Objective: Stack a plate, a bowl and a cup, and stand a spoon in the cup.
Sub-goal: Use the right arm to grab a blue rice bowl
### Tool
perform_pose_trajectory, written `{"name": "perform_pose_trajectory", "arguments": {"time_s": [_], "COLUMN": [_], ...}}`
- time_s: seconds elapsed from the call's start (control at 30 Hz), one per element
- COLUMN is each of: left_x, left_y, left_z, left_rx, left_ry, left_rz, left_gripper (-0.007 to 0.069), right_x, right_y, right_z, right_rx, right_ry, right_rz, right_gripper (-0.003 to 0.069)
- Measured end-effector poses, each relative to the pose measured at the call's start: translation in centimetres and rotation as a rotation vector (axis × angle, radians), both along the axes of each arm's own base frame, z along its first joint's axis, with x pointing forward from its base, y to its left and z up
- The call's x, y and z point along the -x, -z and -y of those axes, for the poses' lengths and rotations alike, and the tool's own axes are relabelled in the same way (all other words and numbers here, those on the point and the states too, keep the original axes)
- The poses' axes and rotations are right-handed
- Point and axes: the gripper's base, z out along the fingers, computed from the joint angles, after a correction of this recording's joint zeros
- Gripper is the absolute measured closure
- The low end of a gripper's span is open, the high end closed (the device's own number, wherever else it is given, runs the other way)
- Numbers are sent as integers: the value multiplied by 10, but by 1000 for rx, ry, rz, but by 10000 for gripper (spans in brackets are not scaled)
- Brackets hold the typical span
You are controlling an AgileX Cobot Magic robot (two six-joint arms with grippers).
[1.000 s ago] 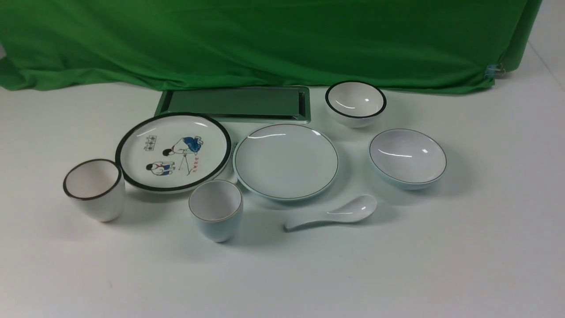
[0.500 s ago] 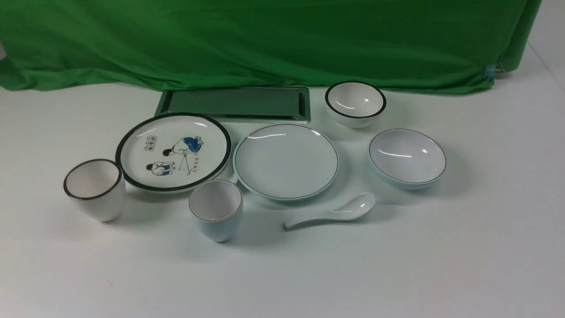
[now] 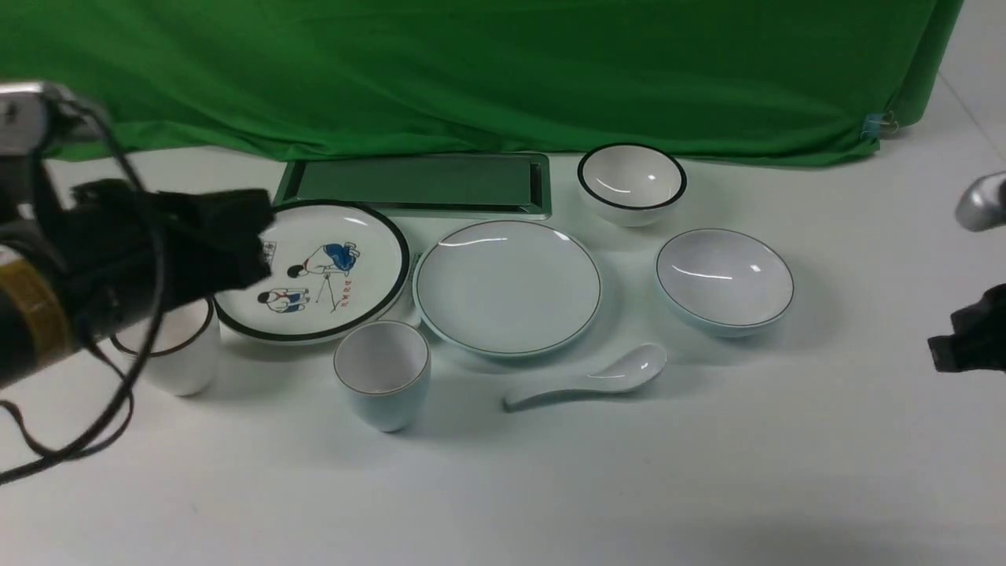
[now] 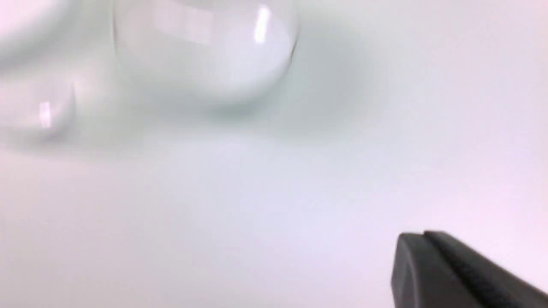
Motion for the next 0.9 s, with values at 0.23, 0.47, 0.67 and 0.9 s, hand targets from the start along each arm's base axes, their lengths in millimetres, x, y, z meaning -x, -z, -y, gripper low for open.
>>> {"name": "perform_pose_trajectory", "arguments": {"time_s": [0.23, 0.47, 0.67, 0.9], "left_x": [-35, -42, -25, -11], "left_y": [-14, -24, 0, 23], "left_z": [3, -55, -66, -26], "left_rx": [-165, -557, -548, -329], "left_ry": [-40, -596, -704, -304], "left_rz": [10, 76, -282, -580], "left_gripper": [653, 653, 653, 653], "right_x": [-85, -156, -190, -199], "right_y": [6, 34, 82, 96], "right_z": [-15, -23, -28, -45], "right_rx": [-88, -147, -155, -158], "right_ry": [-22, 12, 36, 1], "right_rz": [-180, -207, -261, -265], "right_gripper": [436, 200, 267, 533]}}
